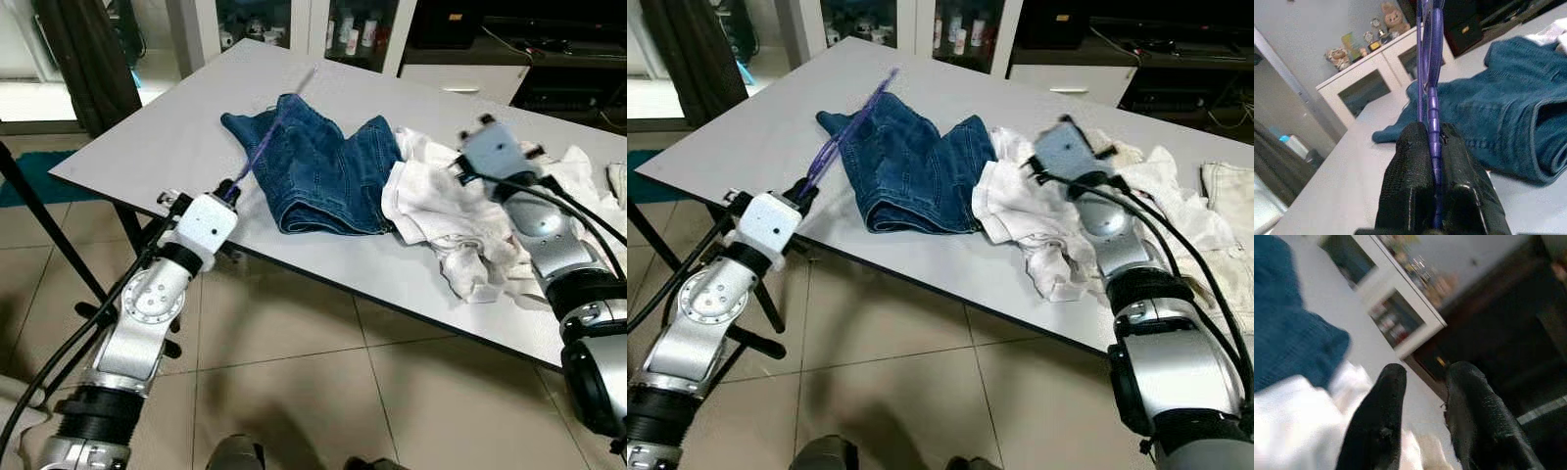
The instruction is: Hang hanger
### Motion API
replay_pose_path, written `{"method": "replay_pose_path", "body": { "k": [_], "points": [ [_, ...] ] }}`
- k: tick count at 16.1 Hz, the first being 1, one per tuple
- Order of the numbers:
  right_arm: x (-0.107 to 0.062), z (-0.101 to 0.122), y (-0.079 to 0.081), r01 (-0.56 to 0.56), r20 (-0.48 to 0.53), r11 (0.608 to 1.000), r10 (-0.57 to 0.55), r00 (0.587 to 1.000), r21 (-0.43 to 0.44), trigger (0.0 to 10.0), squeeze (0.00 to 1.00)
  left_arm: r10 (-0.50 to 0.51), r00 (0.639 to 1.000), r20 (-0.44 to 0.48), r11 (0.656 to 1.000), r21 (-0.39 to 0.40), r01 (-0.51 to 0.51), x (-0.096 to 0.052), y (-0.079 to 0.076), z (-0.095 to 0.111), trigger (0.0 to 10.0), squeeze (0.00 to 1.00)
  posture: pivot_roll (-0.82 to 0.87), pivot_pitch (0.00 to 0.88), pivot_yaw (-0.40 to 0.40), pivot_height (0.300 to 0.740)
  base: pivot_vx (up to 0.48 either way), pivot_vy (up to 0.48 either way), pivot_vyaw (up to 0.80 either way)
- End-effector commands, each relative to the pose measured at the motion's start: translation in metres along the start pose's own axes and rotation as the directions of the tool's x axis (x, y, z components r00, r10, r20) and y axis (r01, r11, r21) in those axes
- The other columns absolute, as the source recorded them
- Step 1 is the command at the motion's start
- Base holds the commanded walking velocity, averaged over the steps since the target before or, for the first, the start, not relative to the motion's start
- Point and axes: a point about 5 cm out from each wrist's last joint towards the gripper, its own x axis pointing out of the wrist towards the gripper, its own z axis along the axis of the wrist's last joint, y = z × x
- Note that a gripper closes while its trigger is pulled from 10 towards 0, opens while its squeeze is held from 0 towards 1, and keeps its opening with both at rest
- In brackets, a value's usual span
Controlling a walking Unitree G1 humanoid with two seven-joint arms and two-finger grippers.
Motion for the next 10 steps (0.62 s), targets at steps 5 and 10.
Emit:
{"method": "replay_pose_path", "body": {
  "k": [5, 10],
  "points": [
    [-0.002, 0.023, 0.062, -0.291, 0.182, 0.951, 0.269, 0.946, 0.105, 10.0, 0.0, 0.046, 0.999, 0.002, 0.992, 0.114, -0.046, 0.0, 0.024, -0.001, 10.0, 0.0, 0.25, 0.012, -0.085, 0.74, 0.0, 0.0, 0.0],
    [-0.004, 0.035, 0.104, -0.456, 0.231, 0.882, 0.423, 0.876, 0.117, 10.0, 1.0, 0.027, 1.0, -0.005, 0.991, 0.13, -0.026, -0.004, 0.018, -0.004, 10.0, 0.0, 0.26, 0.015, -0.091, 0.74, 0.0, 0.0, 0.0]
  ]
}}
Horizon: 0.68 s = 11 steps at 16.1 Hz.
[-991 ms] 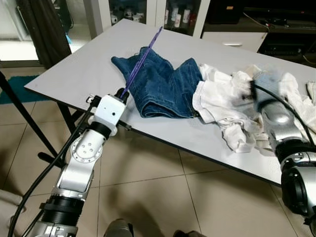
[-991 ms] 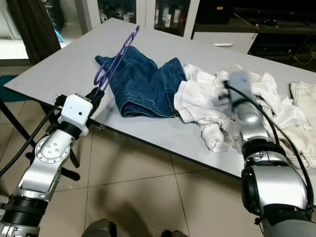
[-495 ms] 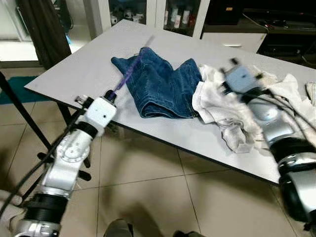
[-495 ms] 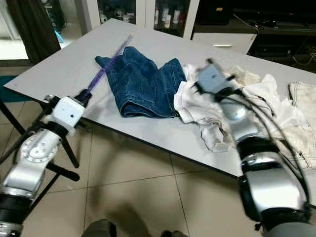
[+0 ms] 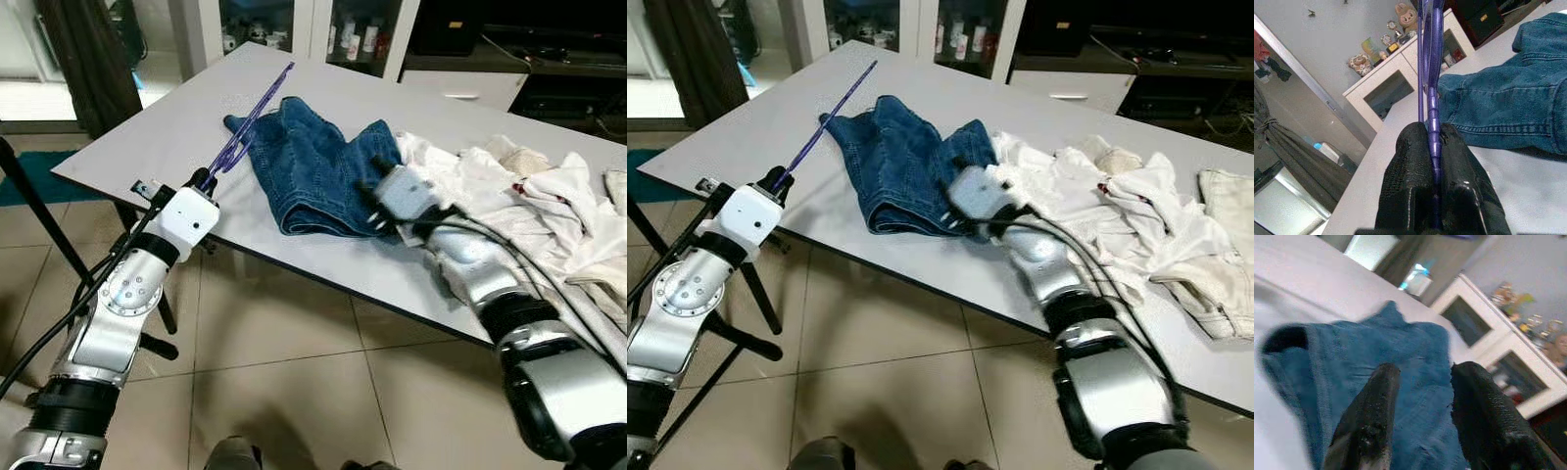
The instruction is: Hang hanger
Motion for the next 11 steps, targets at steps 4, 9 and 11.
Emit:
{"method": "replay_pose_path", "body": {
  "k": [4, 9, 11],
  "points": [
    [0.005, 0.001, 0.024, -0.179, 0.011, 0.984, 0.179, 0.984, 0.018, 10.0, 0.86, -0.015, 1.0, 0.008, 1.0, -0.004, 0.016, -0.002, -0.008, 0.001, 10.0, 0.0, 0.26, 0.019, -0.098, 0.74, 0.0, 0.0, 0.0],
    [0.016, 0.0, 0.037, -0.191, -0.058, 0.981, 0.19, 0.98, -0.019, 10.0, 0.0, -0.018, 1.0, 0.01, 1.0, -0.009, 0.018, -0.002, -0.01, 0.001, 10.0, 0.0, 0.26, 0.021, -0.101, 0.74, 0.0, 0.0, 0.0],
    [0.019, -0.003, 0.042, -0.186, -0.107, 0.982, 0.183, 0.977, -0.022, 10.0, 0.0, -0.022, 1.0, 0.015, 1.0, -0.014, 0.022, -0.002, -0.013, 0.003, 10.0, 0.0, 0.27, 0.022, -0.103, 0.74, 0.0, 0.0, 0.0]
  ]
}}
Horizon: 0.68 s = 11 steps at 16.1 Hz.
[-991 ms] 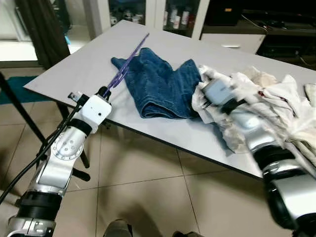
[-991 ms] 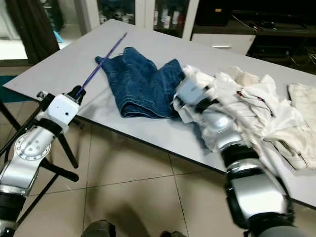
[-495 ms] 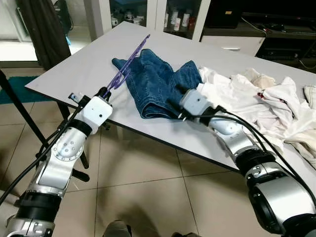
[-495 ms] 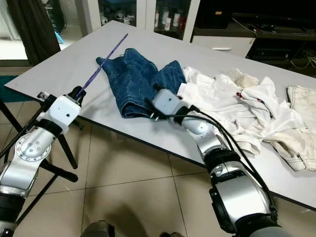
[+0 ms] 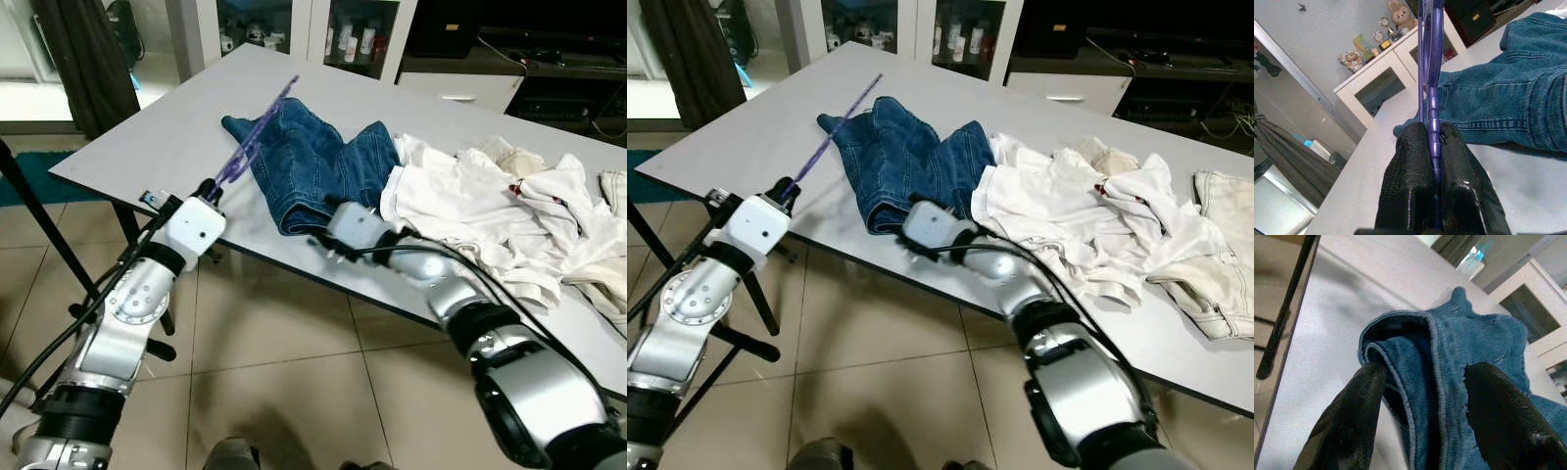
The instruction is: Hang hanger
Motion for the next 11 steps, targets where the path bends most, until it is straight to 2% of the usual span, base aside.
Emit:
{"method": "replay_pose_path", "body": {
  "k": [1, 3, 5, 6, 8, 9, 10, 11],
  "points": [
    [0.001, 0.0, -0.007, 0.029, -0.034, 0.999, -0.029, 0.999, -0.02, 10.0, 0.0, 0.001, 1.0, 0.026, 1.0, 0.007, -0.001, 0.001, -0.001, 0.005, 10.0, 0.0, 0.27, 0.023, -0.103, 0.74, 0.0, 0.0, 0.0],
    [0.005, -0.002, -0.007, 0.072, -0.089, 0.997, -0.075, 0.993, -0.042, 9.8, 0.0, -0.001, 1.0, 0.027, 1.0, 0.006, 0.001, 0.001, -0.002, 0.006, 10.0, 0.0, 0.27, 0.024, -0.103, 0.74, 0.0, 0.0, 0.0],
    [0.006, -0.003, -0.008, 0.093, -0.112, 0.994, -0.098, 0.989, -0.051, 9.1, 0.0, -0.002, 1.0, 0.028, 1.0, 0.005, 0.002, 0.002, -0.002, 0.006, 10.0, 0.0, 0.27, 0.023, -0.103, 0.74, 0.0, 0.0, 0.0],
    [0.009, -0.004, -0.008, 0.118, -0.145, 0.991, -0.127, 0.981, -0.065, 7.2, 0.0, -0.004, 1.0, 0.03, 1.0, 0.004, 0.003, 0.002, -0.003, 0.006, 10.0, 0.0, 0.27, 0.024, -0.104, 0.74, 0.0, 0.0, 0.0],
    [0.01, -0.008, -0.002, 0.102, -0.185, 0.993, -0.112, 0.976, -0.065, 5.3, 0.0, -0.005, 1.0, 0.03, 1.0, 0.003, 0.005, 0.001, -0.004, 0.006, 10.0, 0.0, 0.27, 0.024, -0.106, 0.74, 0.0, 0.0, 0.0],
    [0.01, -0.009, 0.0, 0.093, -0.194, 0.994, -0.103, 0.976, -0.059, 3.7, 0.0, -0.005, 1.0, 0.03, 1.0, 0.002, 0.005, 0.001, -0.004, 0.007, 10.0, 0.0, 0.27, 0.024, -0.106, 0.74, 0.0, 0.0, 0.0],
    [0.011, -0.01, 0.002, 0.087, -0.196, 0.995, -0.097, 0.976, -0.057, 0.0, 0.0, -0.005, 1.0, 0.03, 1.0, 0.002, 0.005, 0.001, -0.005, 0.007, 10.0, 0.0, 0.28, 0.024, -0.106, 0.74, 0.0, 0.0, 0.0],
    [0.011, -0.008, 0.003, 0.077, -0.19, 0.996, -0.085, 0.978, -0.048, 0.0, 0.0, -0.006, 1.0, 0.03, 1.0, 0.002, 0.006, 0.001, -0.005, 0.007, 10.0, 0.0, 0.28, 0.024, -0.106, 0.74, 0.0, 0.0, 0.0]
  ]
}}
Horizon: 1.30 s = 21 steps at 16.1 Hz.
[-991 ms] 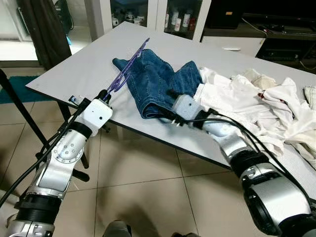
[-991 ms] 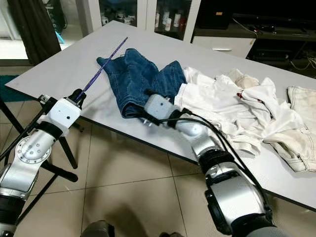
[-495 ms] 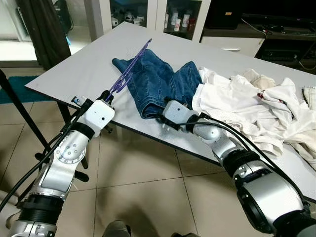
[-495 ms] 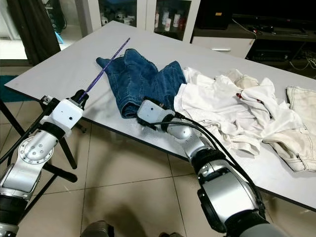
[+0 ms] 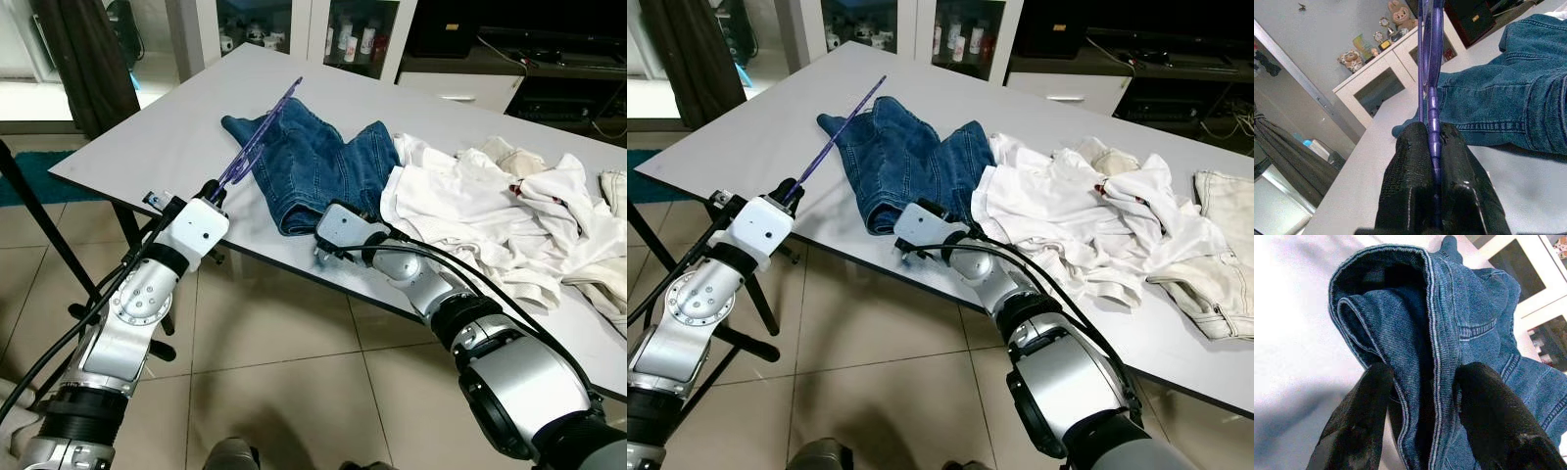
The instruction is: Hang hanger
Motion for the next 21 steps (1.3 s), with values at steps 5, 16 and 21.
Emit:
{"method": "replay_pose_path", "body": {
  "k": [5, 16, 21],
  "points": [
    [0.0, 0.008, -0.019, 0.069, 0.048, 0.991, -0.075, 0.996, 0.115, 0.0, 0.0, -0.009, 1.0, 0.027, 1.0, 0.011, 0.008, -0.001, -0.002, 0.006, 10.0, 0.0, 0.28, 0.023, -0.104, 0.74, 0.0, 0.0, 0.0],
    [-0.014, 0.02, -0.07, 0.235, 0.171, 0.912, -0.305, 0.937, 0.337, 0.0, 0.0, -0.016, 0.999, 0.042, 1.0, 0.019, 0.015, 0.002, 0.001, 0.008, 10.0, 0.0, 0.27, 0.013, -0.092, 0.74, 0.0, 0.0, 0.0],
    [-0.017, 0.012, -0.067, 0.197, 0.153, 0.949, -0.239, 0.959, 0.247, 9.3, 0.0, -0.019, 0.999, 0.049, 1.0, 0.015, 0.018, 0.004, 0.001, 0.009, 10.0, 0.0, 0.26, 0.012, -0.091, 0.74, 0.0, 0.0, 0.0]
  ]
}}
